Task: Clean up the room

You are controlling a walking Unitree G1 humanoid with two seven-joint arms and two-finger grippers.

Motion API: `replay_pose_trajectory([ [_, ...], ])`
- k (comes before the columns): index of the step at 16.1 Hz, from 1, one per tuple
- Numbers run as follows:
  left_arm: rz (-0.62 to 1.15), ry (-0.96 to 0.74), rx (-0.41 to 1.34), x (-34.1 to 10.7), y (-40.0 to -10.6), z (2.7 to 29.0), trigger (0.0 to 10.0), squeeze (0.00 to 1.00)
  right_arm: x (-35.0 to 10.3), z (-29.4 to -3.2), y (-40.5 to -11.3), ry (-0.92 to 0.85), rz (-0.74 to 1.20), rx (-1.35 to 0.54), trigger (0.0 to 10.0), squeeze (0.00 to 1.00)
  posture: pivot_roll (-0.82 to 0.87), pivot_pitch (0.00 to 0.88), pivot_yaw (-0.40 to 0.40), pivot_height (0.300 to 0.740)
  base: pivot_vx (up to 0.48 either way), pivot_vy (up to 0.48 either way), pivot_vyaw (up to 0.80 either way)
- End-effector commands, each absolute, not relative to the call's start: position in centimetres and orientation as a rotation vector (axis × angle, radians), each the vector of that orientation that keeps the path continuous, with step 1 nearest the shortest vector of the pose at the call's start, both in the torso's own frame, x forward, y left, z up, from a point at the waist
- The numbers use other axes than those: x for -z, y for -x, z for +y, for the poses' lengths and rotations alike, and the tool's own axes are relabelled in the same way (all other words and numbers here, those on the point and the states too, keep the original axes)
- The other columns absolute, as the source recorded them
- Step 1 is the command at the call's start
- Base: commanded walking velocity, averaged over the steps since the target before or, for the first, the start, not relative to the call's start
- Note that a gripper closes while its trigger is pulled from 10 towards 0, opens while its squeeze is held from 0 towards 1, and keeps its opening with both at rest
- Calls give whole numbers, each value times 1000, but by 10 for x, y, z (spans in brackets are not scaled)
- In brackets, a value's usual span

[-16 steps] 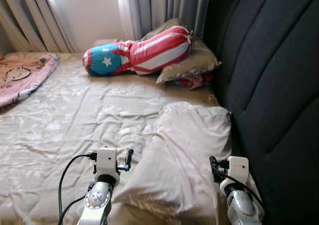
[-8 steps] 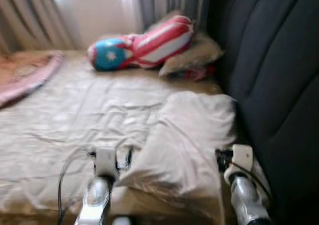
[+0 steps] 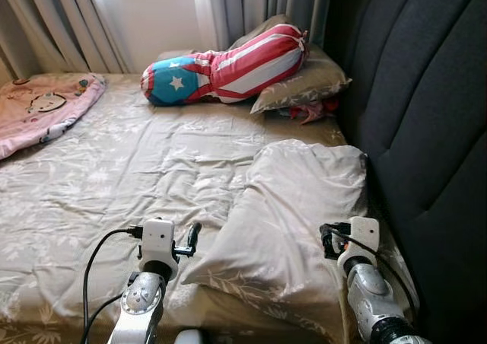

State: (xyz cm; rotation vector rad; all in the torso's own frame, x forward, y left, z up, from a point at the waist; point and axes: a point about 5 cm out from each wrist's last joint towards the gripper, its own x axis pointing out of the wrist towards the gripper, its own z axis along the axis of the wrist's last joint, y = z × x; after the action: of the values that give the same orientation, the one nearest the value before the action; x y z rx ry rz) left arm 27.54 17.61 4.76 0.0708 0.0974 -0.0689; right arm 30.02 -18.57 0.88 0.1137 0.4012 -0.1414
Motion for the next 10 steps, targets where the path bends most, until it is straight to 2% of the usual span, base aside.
replay_pose_trajectory([
  [1, 113, -86, 76, -48, -274, 180, 10000, 0, -11, -190, -304, -133, 421, 174, 10000, 1000, -43, 0, 29, 662, 0, 0, 0],
  [4, 127, -95, 97, -46, -275, 179, 10000, 0, -1, -188, -296, -140, 480, 179, 10000, 1000, -54, 0, 39, 662, 0, 0, 0],
  [9, 124, -99, 101, -49, -273, 180, 10000, 0, 27, -182, -269, -258, 615, 182, 10000, 996, -39, 0, 39, 662, 0, 0, 0],
  [10, 125, -101, 100, -49, -273, 181, 10000, 0, 29, -180, -267, -263, 627, 175, 10000, 263, -38, 0, 40, 662, 0, 0, 0],
])
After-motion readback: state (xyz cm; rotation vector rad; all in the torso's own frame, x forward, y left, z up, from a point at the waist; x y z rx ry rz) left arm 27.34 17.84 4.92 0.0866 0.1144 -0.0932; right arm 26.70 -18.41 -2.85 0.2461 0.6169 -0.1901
